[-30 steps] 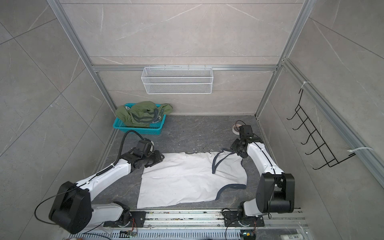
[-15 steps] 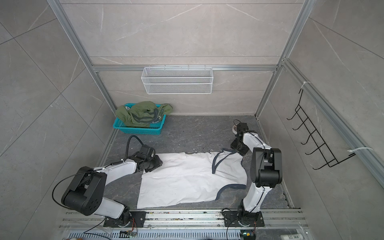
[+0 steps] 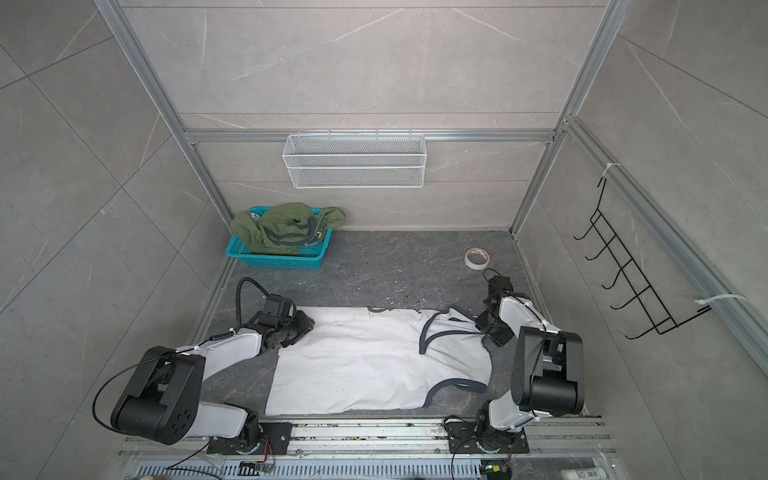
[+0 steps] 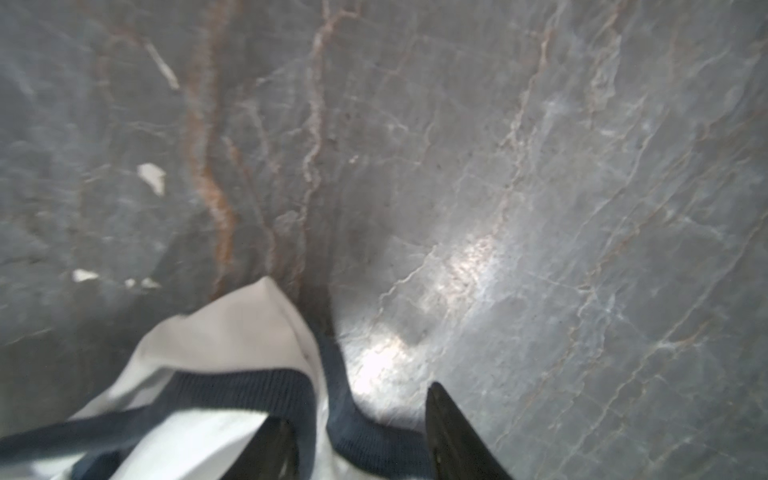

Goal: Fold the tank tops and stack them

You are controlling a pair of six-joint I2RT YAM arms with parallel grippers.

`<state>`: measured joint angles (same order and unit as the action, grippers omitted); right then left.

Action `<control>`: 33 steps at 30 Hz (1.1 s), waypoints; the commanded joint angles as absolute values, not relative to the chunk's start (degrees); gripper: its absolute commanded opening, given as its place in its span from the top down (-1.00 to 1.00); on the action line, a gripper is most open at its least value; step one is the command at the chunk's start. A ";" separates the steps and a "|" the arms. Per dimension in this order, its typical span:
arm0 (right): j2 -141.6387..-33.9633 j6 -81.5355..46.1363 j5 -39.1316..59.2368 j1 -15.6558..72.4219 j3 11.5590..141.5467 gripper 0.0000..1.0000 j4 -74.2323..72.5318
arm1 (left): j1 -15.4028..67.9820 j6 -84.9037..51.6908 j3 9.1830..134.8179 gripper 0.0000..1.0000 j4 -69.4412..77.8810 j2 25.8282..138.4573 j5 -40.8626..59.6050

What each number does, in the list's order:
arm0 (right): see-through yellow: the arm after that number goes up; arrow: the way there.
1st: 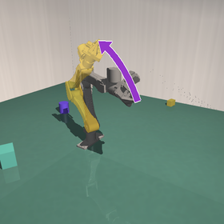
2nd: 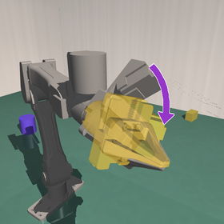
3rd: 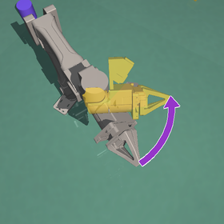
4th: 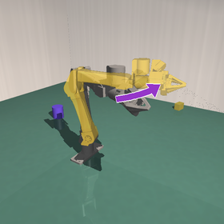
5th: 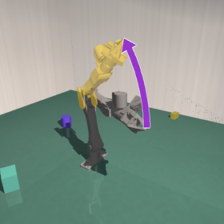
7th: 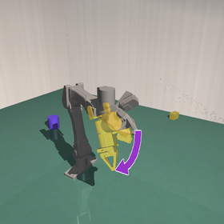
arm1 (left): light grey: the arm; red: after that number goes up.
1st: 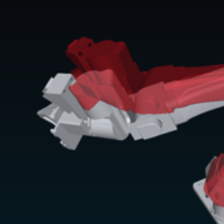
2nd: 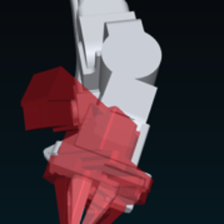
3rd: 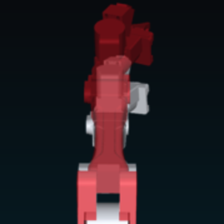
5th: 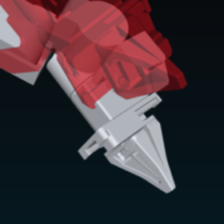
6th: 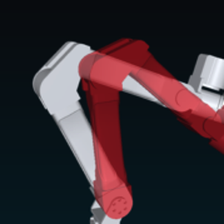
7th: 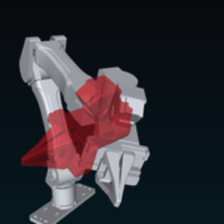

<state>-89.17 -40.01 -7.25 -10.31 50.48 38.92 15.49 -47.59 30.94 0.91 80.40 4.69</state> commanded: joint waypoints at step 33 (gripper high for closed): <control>-93.24 -35.61 -24.61 -5.55 61.19 -0.07 47.94 | 11.29 -48.47 28.87 0.07 -6.72 82.31 0.66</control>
